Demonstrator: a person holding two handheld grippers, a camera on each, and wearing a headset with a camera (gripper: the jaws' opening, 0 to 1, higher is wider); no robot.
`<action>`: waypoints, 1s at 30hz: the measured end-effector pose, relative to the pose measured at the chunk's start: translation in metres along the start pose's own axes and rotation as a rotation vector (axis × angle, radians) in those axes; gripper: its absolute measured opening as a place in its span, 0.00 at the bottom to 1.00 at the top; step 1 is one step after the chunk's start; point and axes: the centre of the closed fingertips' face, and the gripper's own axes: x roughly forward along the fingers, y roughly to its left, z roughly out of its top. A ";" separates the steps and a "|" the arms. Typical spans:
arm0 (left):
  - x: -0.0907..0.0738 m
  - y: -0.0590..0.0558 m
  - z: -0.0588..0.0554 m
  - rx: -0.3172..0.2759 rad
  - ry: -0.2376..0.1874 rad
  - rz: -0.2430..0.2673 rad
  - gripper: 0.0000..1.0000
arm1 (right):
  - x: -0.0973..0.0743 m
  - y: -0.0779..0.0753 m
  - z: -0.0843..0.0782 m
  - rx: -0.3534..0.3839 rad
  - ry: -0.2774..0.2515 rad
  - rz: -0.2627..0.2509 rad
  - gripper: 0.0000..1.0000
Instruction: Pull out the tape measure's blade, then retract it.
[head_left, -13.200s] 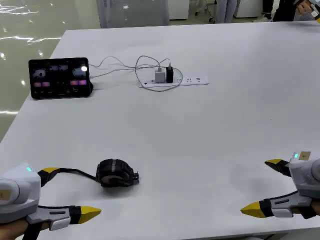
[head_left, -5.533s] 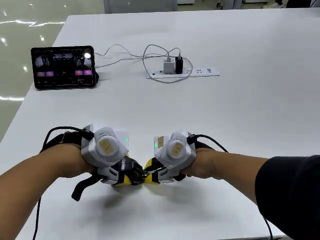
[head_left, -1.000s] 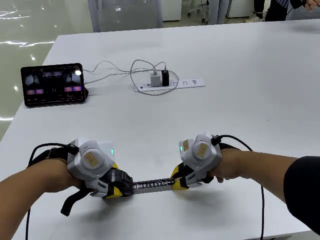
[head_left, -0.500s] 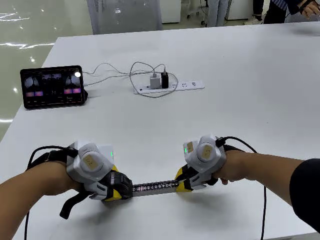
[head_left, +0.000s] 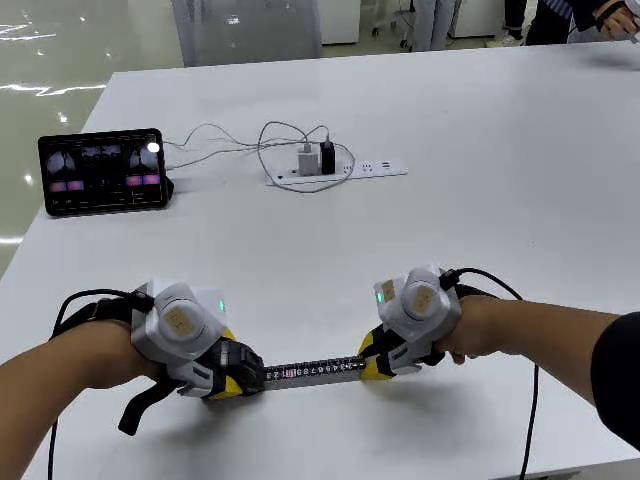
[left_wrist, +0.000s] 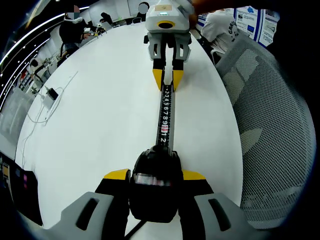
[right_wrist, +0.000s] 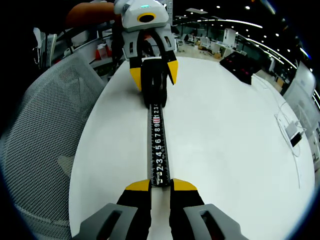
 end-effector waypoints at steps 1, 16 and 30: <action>0.000 0.000 0.000 0.000 0.000 0.000 0.32 | 0.000 0.000 -0.001 0.001 0.000 -0.001 0.09; 0.001 0.000 0.000 0.000 -0.001 0.001 0.32 | -0.008 0.000 -0.010 0.012 0.005 -0.004 0.09; 0.000 0.000 0.000 -0.002 -0.004 0.003 0.32 | -0.014 -0.001 -0.020 0.025 0.008 -0.003 0.09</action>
